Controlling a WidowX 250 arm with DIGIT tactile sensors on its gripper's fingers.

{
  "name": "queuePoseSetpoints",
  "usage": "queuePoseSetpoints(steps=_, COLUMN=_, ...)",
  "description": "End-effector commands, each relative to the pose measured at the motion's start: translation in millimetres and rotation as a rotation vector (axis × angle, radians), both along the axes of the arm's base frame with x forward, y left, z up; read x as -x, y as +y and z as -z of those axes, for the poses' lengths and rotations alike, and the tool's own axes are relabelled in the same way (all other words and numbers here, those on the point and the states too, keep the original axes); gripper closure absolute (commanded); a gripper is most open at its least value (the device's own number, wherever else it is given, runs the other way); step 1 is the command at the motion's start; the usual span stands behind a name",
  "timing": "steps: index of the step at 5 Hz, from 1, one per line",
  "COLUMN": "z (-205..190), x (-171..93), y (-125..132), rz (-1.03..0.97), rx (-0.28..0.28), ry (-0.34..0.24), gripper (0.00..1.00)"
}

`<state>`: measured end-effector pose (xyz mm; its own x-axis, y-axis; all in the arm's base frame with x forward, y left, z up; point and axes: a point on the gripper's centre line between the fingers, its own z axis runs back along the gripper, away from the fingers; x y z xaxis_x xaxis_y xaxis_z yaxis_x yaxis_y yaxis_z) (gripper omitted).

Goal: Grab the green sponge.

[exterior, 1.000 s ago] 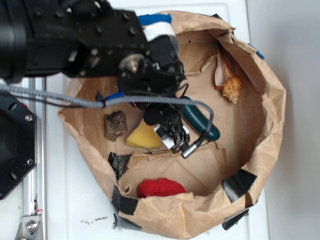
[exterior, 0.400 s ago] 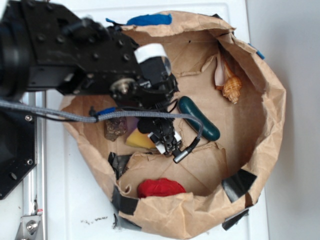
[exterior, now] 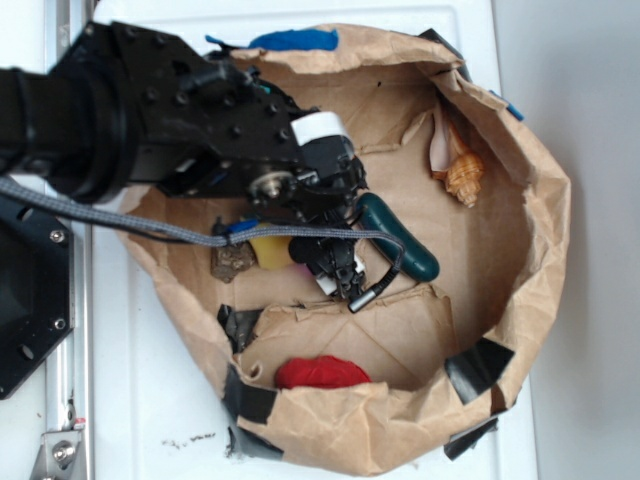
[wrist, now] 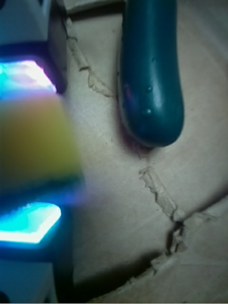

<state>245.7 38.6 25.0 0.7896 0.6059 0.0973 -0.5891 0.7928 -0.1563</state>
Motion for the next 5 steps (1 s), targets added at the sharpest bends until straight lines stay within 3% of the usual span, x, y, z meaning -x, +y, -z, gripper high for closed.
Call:
queuePoseSetpoints(steps=1, z=-19.8, x=-2.3, y=3.0, rz=-0.031, rx=0.043, ry=-0.020, gripper=1.00)
queuePoseSetpoints(steps=2, z=-25.7, x=-0.2, y=-0.7, rz=-0.003, rx=0.047, ry=-0.046, gripper=1.00)
queuePoseSetpoints(steps=4, z=-77.5, x=-3.2, y=1.0, rz=0.088, rx=0.115, ry=-0.093, gripper=1.00)
queuePoseSetpoints(steps=5, z=-96.0, x=-12.3, y=2.8, rz=0.273, rx=0.038, ry=-0.113, gripper=1.00)
